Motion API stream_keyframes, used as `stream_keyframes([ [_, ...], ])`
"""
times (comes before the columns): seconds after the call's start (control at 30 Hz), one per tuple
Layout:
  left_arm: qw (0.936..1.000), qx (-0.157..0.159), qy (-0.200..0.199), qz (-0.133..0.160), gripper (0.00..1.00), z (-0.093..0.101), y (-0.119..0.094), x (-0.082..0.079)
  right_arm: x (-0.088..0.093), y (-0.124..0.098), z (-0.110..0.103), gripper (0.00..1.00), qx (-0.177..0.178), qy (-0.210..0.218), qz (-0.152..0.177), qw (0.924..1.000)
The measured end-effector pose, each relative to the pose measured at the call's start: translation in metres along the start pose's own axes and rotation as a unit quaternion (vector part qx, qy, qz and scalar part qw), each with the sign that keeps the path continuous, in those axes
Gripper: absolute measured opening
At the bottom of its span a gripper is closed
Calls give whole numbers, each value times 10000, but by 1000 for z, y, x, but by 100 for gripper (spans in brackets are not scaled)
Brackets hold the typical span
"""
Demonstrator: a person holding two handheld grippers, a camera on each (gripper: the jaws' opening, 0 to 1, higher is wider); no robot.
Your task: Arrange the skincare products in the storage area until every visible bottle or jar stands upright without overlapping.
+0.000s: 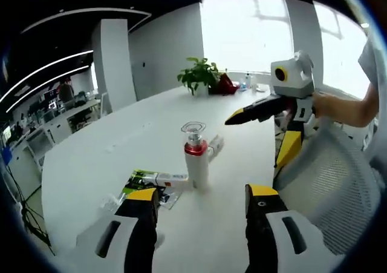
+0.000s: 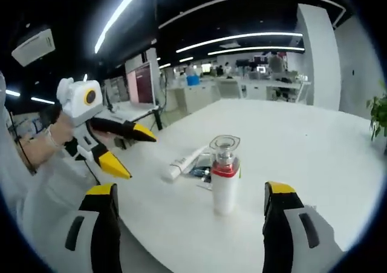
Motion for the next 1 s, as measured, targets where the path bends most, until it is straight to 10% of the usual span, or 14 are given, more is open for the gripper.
stream_keyframes([
  [1.0,9936,-581,-901,353,98,-10,-28,39,0,-9,-21,99,469,-271,-197,9983],
])
Point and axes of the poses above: the point that each gripper's makers call its tool centre point, and the gripper's own axes: y roughly forward along the fingers, z roughly to its right, x roughly out of its underside, the point moved 10 cm from there along -y, roughly backward along the fingers, and after that the axes turned 13 degrees about -y, right-handed, at the moved point
